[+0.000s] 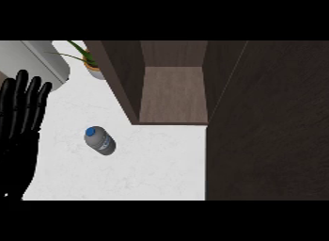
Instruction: Pick up the bottled water, place it into the cabinet and close the cabinet
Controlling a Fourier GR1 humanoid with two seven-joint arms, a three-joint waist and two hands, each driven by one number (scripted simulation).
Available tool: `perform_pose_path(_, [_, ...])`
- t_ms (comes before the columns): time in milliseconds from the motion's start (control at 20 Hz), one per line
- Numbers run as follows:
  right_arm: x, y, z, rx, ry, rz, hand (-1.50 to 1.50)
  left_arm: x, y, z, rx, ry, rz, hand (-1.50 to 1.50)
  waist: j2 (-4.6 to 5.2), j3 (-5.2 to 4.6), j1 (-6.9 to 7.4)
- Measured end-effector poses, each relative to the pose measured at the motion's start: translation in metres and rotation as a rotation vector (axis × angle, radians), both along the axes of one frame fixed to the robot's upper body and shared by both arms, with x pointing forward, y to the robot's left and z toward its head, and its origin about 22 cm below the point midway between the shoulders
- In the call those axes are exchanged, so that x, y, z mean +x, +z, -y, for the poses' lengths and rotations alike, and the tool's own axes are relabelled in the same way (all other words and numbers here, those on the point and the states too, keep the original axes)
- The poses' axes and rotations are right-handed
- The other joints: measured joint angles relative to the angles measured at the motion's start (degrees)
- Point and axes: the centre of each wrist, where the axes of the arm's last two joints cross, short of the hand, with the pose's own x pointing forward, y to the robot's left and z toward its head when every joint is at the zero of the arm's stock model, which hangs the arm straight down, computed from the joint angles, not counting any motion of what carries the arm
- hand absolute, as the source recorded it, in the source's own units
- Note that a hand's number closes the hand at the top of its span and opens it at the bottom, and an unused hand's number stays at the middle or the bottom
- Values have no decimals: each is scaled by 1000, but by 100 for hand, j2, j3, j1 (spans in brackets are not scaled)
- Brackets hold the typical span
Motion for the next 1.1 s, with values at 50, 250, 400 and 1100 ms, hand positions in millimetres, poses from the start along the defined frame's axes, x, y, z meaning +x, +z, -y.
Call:
perform_pose_path(50, [-2, 2, -3, -4, 0, 3, -150, -4, 0, 0, 3, 19, 7, -150, 33, -10, -11])
perform_pose_path(250, [-20, 2, -3, -10, -16, 1, -150, -10, 0, 3, 17, 210, 14, -150, 99, -34, -59])
perform_pose_path(400, [-32, 1, -7, -13, 49, -35, -150, -18, -8, 3, -57, 328, -46, -150, 113, -43, -74])
perform_pose_path(1100, [-78, 29, -43, -2, 190, -102, -150, -69, 6, 63, -210, 441, -169, -150, 149, -51, -69])
